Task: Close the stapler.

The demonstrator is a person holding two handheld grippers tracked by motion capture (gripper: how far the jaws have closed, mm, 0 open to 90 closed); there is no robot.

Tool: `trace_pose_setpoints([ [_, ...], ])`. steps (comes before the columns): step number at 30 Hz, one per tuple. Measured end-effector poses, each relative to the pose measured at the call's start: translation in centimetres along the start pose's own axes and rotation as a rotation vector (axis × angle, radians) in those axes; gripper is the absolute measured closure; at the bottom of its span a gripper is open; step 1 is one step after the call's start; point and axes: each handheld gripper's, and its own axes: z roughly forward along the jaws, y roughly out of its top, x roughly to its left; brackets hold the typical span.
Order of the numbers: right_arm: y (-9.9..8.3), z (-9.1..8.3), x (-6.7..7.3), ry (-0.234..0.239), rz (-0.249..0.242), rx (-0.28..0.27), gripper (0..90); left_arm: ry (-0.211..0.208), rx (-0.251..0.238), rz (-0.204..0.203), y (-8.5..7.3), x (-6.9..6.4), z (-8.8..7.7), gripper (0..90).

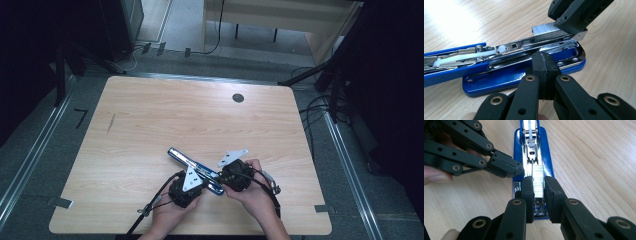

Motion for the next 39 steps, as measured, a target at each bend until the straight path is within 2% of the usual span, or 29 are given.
trace_pose_setpoints([
  [11,-0.06,-0.37,0.09,0.004,0.002,-0.002,79.8,0.0,-0.002,-0.002,0.0,-0.02,0.01,90.0],
  [19,0.25,-0.64,0.05,0.006,-0.001,0.016,79.8,-0.001,-0.002,-0.003,0.0,-0.01,0.02,90.0],
  [28,0.48,-0.16,0.07,0.021,0.005,0.051,79.8,0.0,-0.001,-0.001,0.0,-0.01,0.01,90.0],
  [39,0.44,0.16,-0.04,0.029,0.013,0.06,79.7,0.0,-0.001,-0.002,0.0,-0.01,0.01,90.0],
])
